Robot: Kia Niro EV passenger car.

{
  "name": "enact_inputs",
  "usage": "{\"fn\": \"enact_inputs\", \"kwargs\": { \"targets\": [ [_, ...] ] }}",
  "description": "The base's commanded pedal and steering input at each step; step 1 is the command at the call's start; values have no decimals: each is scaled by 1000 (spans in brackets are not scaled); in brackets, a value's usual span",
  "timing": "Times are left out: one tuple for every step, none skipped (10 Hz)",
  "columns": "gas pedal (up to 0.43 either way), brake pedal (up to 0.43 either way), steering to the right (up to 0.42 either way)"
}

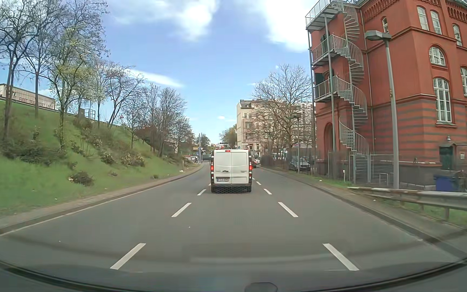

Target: Follow the waypoints while adhering to traffic rules and regulations

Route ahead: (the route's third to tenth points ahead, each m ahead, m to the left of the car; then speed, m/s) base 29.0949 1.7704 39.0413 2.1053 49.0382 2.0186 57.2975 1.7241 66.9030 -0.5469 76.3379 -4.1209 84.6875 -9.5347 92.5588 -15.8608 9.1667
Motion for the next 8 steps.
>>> {"fn": "enact_inputs", "kwargs": {
  "targets": [
    [47,0,0],
    [47,0,0],
    [47,0,2],
    [47,0,6],
    [47,0,6],
    [28,0,6],
    [0,0,6],
    [0,0,9]
  ]
}}
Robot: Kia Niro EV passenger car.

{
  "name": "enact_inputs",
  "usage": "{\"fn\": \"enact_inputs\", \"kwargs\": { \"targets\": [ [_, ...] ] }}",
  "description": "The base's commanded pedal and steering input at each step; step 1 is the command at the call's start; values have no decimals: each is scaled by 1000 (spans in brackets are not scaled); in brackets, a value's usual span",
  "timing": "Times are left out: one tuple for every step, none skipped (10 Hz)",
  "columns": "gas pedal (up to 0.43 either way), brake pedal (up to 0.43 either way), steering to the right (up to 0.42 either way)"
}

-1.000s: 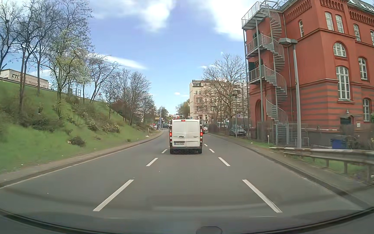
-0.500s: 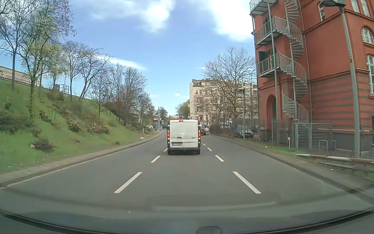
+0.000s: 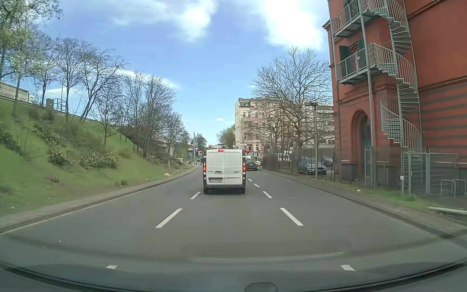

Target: Follow the waypoints while adhering to traffic rules and regulations

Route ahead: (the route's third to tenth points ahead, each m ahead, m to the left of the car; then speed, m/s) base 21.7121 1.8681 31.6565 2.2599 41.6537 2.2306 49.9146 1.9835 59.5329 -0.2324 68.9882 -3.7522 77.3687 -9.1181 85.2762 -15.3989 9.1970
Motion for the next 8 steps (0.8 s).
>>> {"fn": "enact_inputs", "kwargs": {
  "targets": [
    [0,0,11],
    [0,0,11],
    [0,0,11],
    [0,0,12],
    [0,0,14],
    [0,0,16],
    [0,0,19],
    [0,0,20]
  ]
}}
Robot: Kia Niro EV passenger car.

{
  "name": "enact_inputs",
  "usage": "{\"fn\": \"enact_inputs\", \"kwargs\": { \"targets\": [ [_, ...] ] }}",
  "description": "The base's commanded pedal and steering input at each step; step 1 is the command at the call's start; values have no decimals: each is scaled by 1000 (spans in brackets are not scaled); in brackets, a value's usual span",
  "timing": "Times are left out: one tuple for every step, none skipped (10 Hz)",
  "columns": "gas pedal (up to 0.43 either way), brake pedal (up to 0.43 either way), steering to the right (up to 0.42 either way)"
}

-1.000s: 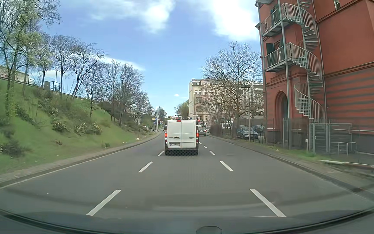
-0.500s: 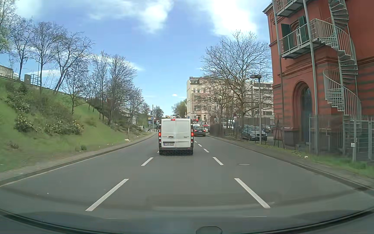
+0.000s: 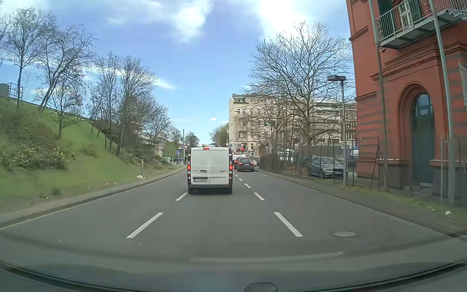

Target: Follow the waypoints while adhering to traffic rules and regulations

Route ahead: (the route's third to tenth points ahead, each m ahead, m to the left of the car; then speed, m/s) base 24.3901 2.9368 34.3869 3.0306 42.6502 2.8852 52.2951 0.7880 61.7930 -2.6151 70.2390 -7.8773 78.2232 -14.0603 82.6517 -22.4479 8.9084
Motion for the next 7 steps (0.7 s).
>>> {"fn": "enact_inputs", "kwargs": {
  "targets": [
    [0,18,20],
    [0,30,20],
    [0,49,20],
    [0,55,20],
    [0,61,20],
    [0,67,20],
    [0,79,19]
  ]
}}
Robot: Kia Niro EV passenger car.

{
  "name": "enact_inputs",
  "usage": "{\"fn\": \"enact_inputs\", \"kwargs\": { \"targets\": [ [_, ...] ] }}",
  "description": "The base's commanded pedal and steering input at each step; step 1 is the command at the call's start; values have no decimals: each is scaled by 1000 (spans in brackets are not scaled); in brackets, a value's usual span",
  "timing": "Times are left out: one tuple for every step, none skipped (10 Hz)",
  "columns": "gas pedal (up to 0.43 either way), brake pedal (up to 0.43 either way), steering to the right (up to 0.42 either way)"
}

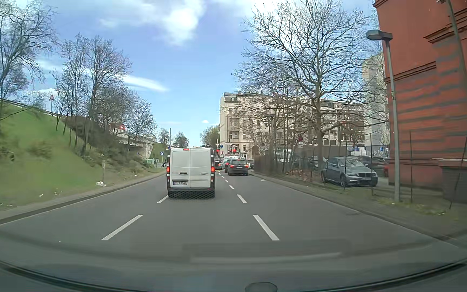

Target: Follow the waypoints while adhering to traffic rules and regulations

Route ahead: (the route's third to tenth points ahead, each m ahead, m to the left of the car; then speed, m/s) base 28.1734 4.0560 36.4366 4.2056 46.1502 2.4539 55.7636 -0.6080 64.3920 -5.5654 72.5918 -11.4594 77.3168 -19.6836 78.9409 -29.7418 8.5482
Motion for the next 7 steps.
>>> {"fn": "enact_inputs", "kwargs": {
  "targets": [
    [0,79,18],
    [0,91,17],
    [0,104,14],
    [0,122,9],
    [0,146,7],
    [0,177,6],
    [0,195,5]
  ]
}}
